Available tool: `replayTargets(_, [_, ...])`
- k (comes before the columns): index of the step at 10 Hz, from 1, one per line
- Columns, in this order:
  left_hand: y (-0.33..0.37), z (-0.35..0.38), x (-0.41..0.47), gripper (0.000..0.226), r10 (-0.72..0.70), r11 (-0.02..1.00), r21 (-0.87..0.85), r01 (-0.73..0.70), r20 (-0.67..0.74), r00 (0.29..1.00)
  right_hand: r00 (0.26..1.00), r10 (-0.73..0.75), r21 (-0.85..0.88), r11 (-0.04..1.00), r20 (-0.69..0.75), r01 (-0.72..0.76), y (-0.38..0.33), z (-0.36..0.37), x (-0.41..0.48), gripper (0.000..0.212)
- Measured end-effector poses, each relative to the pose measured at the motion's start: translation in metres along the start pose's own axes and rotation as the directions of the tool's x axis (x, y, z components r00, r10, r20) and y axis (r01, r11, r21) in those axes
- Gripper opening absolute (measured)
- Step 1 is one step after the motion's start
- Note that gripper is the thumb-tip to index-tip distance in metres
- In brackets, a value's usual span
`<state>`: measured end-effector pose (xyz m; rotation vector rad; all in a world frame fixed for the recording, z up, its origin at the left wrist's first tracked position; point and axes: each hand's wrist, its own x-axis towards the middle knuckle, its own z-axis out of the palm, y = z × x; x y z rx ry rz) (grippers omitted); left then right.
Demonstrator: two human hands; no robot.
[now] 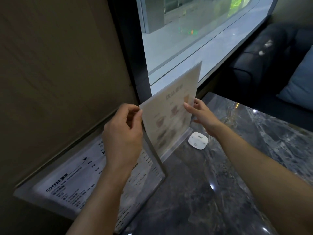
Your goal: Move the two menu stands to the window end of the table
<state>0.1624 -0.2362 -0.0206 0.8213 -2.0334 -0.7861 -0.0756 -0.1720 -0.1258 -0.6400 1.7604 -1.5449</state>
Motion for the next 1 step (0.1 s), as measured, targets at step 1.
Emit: replayTargets(1, [-0.0005, -0.0004, 0.0001, 0.004, -0.006, 1.0, 0.001, 0.006, -0.001, 1.0, 0.999, -0.025, -0.047, 0.999, -0.033, 0.023, -0.0026, 0.0013, -0.0028, 0.068])
